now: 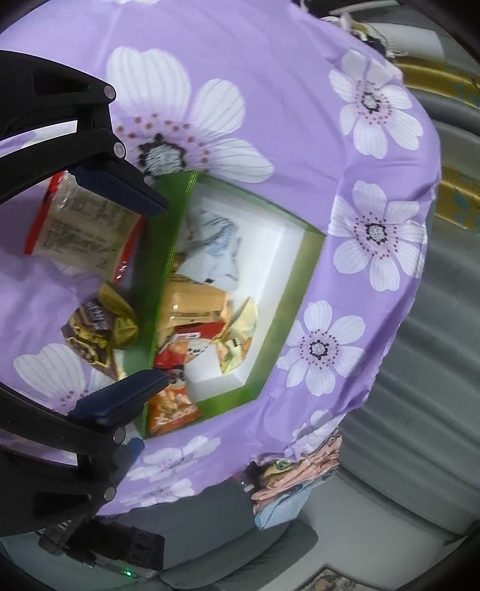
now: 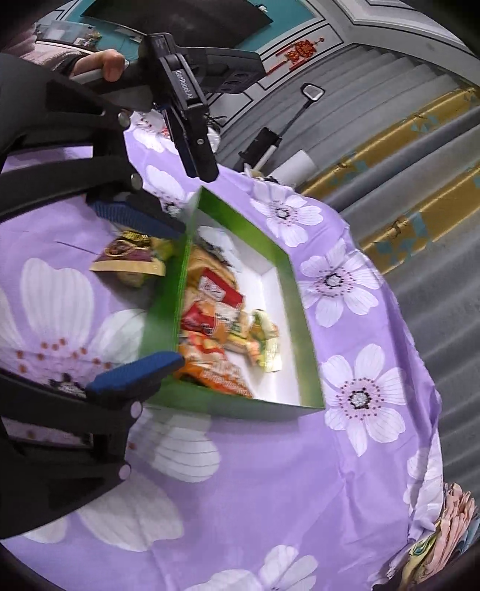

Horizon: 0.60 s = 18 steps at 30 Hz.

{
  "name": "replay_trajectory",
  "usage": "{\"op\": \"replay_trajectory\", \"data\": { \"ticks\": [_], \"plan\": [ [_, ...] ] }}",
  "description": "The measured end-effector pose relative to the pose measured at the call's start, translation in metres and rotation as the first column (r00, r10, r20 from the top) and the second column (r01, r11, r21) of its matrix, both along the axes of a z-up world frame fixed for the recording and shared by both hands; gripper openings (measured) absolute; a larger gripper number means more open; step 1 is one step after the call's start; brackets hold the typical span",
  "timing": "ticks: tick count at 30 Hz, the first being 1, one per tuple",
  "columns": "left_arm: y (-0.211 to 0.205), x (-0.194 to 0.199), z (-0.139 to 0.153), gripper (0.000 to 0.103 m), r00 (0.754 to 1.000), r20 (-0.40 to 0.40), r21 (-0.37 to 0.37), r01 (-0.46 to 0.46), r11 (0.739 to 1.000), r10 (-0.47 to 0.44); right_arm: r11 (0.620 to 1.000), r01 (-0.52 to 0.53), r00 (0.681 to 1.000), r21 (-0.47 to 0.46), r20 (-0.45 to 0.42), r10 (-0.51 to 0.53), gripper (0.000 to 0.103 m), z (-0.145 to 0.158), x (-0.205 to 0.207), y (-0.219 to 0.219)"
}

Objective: Organize snacks
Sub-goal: 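Move the right gripper back over the brown chocolate packet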

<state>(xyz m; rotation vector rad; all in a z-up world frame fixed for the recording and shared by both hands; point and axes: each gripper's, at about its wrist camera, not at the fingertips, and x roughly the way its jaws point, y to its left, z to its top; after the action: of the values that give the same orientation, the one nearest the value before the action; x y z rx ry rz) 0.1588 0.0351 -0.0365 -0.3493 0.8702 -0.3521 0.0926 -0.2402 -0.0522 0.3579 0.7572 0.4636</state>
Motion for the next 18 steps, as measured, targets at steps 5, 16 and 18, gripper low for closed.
{"op": "replay_trajectory", "data": {
  "ticks": [5, 16, 18],
  "plan": [
    [-0.007, 0.001, -0.029, 0.085, 0.995, -0.071, -0.054, 0.059, 0.997, -0.063, 0.995, -0.058, 0.998, -0.08, -0.03, 0.056, 0.067, -0.019, -0.015, 0.026],
    [-0.013, 0.003, -0.048, 0.085, 0.982, -0.138, -0.091, 0.114, 0.989, -0.126, 0.982, -0.119, 0.993, -0.147, -0.042, 0.114, 0.067, -0.035, -0.012, 0.06],
    [-0.014, 0.003, -0.048, 0.085, 0.982, -0.14, -0.074, 0.115, 0.991, -0.125, 0.981, -0.122, 0.992, -0.15, -0.043, 0.117, 0.067, -0.034, -0.012, 0.063]
  ]
}}
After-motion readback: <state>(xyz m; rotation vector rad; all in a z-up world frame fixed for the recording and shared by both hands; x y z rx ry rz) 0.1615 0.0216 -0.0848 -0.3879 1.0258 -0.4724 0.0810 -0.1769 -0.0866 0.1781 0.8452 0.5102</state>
